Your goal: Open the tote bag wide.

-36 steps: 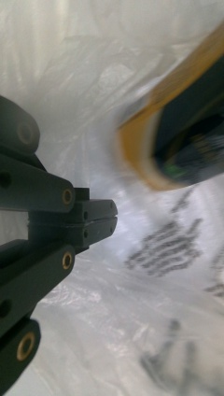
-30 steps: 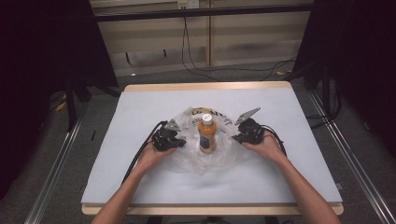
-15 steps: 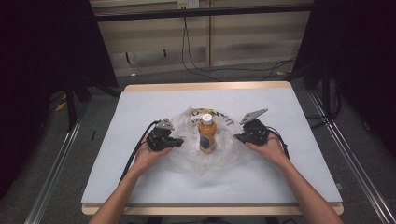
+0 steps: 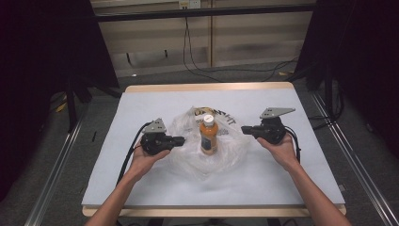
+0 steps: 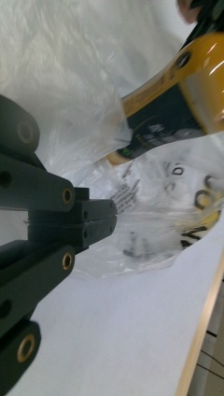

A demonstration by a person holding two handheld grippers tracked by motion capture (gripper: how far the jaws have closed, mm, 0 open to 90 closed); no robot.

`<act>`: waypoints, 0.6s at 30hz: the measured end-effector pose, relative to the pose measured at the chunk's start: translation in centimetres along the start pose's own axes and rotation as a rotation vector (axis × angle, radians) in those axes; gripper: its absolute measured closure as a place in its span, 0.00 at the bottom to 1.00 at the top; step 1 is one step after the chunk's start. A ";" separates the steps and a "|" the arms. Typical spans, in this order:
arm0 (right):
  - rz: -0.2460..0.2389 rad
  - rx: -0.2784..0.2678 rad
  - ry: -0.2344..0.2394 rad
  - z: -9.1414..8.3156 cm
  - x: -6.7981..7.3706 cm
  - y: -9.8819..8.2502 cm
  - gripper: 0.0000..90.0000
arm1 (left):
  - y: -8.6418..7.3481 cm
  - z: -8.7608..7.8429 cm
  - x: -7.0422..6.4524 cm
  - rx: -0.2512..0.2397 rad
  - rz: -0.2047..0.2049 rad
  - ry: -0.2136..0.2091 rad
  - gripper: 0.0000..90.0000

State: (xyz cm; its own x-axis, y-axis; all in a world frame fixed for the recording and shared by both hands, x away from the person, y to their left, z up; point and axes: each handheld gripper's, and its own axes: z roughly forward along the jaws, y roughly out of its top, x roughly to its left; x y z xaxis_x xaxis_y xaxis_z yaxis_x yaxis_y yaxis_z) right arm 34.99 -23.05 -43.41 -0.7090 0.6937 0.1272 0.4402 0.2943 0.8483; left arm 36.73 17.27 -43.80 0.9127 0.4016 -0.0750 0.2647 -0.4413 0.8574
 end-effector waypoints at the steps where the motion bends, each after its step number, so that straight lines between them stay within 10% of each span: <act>1: 0.004 -0.018 -0.005 -0.3 0.1 0.0 0.96 | 0.0 -0.2 -0.1 -0.018 -0.014 0.012 0.88; 18: 0.034 -0.218 -0.074 -3.7 2.9 -0.9 0.05 | -1.3 -3.7 -0.7 -0.145 -0.116 0.128 0.14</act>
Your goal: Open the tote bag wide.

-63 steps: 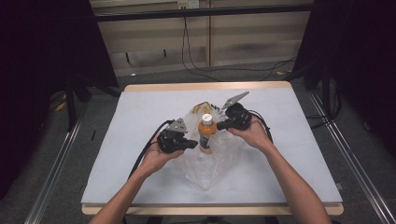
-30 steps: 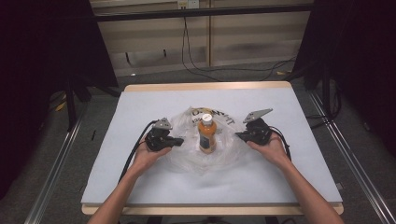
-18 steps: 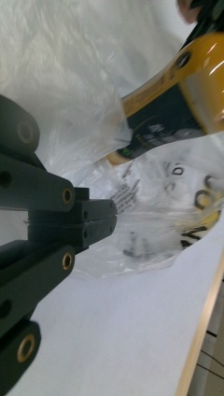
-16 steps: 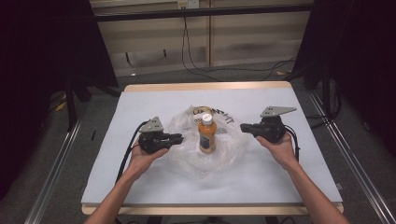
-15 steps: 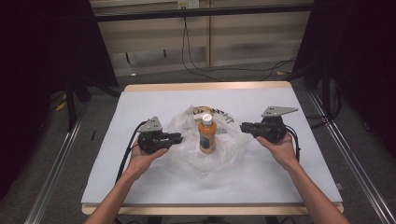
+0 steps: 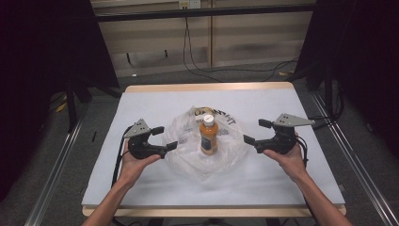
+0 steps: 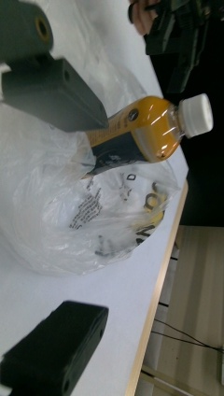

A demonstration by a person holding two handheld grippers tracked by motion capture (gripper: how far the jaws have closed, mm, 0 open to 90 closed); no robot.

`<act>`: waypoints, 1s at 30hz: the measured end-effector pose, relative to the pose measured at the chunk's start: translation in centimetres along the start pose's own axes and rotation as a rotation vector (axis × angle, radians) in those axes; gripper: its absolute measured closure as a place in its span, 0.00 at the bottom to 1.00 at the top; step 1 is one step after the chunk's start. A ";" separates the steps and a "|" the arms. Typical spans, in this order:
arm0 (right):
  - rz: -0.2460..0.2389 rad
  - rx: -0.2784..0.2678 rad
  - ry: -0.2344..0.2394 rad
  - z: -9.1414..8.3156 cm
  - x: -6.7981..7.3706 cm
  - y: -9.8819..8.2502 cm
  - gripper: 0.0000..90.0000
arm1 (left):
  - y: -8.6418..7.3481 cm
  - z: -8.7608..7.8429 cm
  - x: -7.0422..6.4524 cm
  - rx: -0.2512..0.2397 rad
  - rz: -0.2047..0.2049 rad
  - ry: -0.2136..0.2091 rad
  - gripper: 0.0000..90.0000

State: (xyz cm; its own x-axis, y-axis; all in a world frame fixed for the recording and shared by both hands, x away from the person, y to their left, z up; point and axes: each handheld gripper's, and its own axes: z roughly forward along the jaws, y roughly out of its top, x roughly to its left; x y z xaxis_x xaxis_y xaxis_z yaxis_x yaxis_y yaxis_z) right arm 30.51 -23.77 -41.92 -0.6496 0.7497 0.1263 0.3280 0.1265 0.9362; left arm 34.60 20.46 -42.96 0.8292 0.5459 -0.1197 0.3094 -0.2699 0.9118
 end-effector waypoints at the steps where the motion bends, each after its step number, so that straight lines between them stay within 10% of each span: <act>1: 0.012 -0.007 -0.006 -0.3 0.0 -0.1 0.04 | -0.1 -0.3 -0.2 0.004 -0.008 0.013 0.12; 9: 0.055 -0.018 -0.047 -2.4 0.3 -1.1 0.04 | -0.8 -2.3 -1.7 0.028 0.051 0.055 0.03; 30: 0.120 -0.029 -0.138 -7.7 2.1 -5.5 0.05 | -5.4 -6.7 -3.1 0.034 0.015 0.128 0.03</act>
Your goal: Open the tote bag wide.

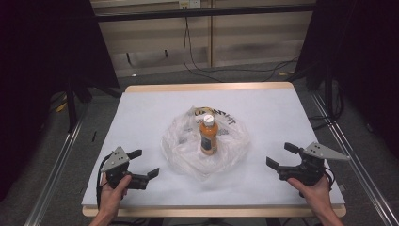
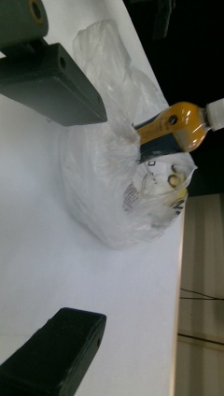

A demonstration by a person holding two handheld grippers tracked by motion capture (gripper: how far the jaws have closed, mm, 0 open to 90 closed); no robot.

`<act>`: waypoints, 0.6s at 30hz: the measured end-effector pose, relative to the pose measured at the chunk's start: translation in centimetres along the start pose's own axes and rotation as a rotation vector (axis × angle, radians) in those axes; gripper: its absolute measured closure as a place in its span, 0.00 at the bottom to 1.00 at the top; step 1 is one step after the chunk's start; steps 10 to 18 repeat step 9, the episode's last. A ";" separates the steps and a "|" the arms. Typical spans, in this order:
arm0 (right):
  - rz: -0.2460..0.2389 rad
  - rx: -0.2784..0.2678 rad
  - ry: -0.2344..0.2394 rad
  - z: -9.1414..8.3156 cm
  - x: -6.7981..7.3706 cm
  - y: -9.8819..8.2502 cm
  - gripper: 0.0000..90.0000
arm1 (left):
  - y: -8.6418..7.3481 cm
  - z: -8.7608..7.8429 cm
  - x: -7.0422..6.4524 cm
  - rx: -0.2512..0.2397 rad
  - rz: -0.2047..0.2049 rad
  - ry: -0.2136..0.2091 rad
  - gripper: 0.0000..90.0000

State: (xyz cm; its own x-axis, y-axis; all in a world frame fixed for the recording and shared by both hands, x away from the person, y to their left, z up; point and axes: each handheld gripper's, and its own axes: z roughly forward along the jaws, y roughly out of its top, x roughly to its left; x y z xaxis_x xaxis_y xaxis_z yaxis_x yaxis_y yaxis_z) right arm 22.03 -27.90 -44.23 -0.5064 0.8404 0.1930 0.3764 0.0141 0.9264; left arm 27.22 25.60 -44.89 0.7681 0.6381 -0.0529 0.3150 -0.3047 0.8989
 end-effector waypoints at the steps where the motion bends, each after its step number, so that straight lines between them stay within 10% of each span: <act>1: -0.006 0.017 -0.006 0.0 0.0 -0.2 0.06 | -0.2 -0.3 0.0 0.005 -0.007 0.003 0.03; 18: -0.008 0.001 -0.038 -0.8 -0.2 -0.5 0.06 | -1.1 -0.8 0.4 -0.002 -0.028 0.033 0.02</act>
